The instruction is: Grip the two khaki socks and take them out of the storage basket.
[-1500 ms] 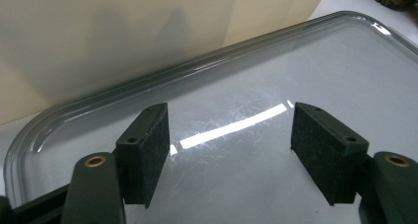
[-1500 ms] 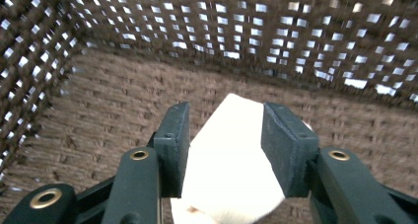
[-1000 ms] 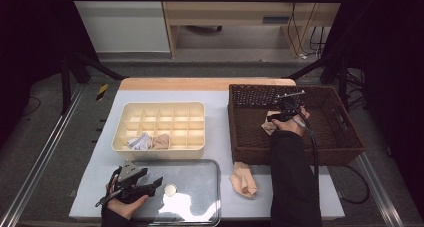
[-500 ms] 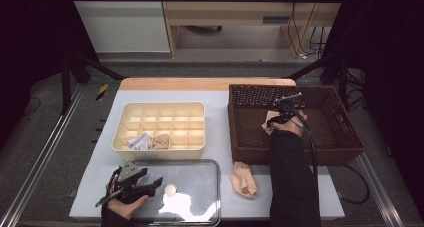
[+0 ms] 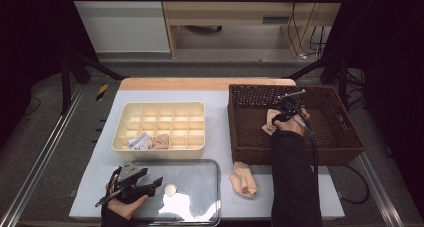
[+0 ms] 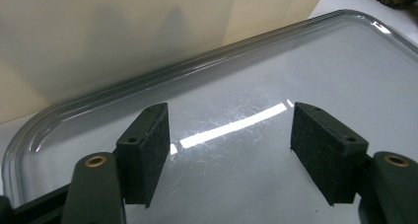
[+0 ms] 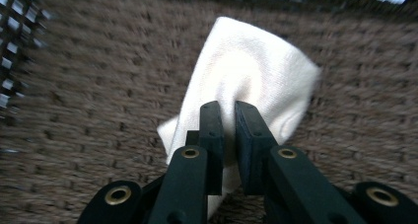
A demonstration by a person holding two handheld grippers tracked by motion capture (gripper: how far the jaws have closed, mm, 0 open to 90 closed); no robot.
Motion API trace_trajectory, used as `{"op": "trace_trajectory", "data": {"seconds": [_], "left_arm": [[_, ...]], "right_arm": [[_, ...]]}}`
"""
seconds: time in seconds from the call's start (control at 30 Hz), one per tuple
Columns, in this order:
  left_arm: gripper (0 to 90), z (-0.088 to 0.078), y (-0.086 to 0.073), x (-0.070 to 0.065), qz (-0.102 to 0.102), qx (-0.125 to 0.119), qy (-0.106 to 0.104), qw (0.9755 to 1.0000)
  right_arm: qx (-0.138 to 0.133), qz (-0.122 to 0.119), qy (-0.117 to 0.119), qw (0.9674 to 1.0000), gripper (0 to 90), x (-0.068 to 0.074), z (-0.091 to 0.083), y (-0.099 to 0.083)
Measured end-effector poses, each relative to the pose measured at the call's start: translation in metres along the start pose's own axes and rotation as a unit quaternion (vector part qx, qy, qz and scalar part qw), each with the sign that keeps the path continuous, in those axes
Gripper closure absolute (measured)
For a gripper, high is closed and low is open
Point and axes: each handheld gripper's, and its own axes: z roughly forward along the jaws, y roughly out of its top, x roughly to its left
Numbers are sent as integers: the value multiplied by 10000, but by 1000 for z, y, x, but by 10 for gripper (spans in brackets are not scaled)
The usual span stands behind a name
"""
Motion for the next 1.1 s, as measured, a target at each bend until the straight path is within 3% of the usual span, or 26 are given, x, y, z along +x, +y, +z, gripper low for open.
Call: {"op": "trace_trajectory", "data": {"seconds": [0.07,0.13,0.23,0.4,0.7,0.73,1.1], "left_arm": [[307,0,0,0,-1,8,-7,10000],[307,0,0,0,-1,12,-3,10000],[307,0,0,0,-8,9,-6,10000],[307,-1,0,-1,-6,-13,-3,10000],[307,-1,1,-2,6,-25,-6,10000],[307,-1,1,-2,4,-29,-7,10000],[307,-2,2,-3,30,-45,-12,10000]], "right_arm": [[-198,-44,40,9998,830,-1,-8,1],[-335,66,157,9993,829,-1,-18,2],[-663,-28,256,9975,829,1,-36,3],[-1169,-222,538,9914,828,12,-66,1],[-1892,-655,1005,9746,829,35,-112,-19],[-2022,-721,1110,9703,829,39,-119,-22],[-2595,-1087,1666,9450,829,62,-156,-56]]}}
